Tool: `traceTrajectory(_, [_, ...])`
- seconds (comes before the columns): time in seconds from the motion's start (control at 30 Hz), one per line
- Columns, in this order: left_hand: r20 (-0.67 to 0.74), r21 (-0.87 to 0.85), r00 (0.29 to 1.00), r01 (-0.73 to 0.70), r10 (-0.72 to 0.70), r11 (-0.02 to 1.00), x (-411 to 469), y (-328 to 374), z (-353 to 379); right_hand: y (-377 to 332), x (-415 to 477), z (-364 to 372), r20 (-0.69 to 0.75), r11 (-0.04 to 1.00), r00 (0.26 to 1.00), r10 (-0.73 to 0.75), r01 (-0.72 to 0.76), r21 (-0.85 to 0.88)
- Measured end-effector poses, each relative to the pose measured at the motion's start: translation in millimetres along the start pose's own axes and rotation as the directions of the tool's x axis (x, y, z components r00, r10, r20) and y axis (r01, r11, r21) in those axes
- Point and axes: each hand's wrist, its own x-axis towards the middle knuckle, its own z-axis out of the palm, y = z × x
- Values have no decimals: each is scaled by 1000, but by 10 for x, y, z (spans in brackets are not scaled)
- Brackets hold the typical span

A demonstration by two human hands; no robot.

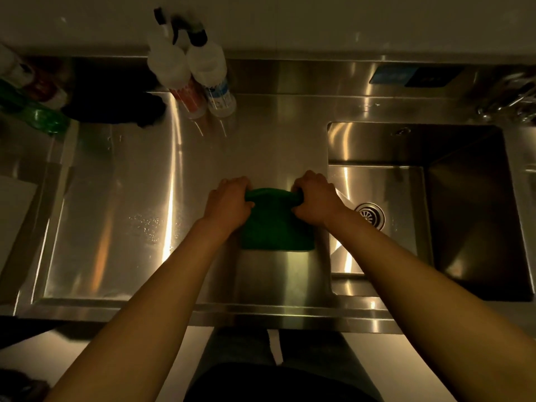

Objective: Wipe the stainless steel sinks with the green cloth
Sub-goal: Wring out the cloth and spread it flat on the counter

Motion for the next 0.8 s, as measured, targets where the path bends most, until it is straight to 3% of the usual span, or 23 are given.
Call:
traceTrajectory(0.13, [-32,-151,997,64,-70,986,-164,-182,-68,-149,-12,0,30,987,999,-32,27,156])
traceTrajectory(0.4, [-64,-254,994,70,-89,965,-124,-992,-574,-906,203,-17,30,965,994,-108,98,245])
traceTrajectory(0.8, [-113,-213,991,49,-75,976,207,-2296,-1697,-2441,1117,193,-38,959,992,-123,129,253])
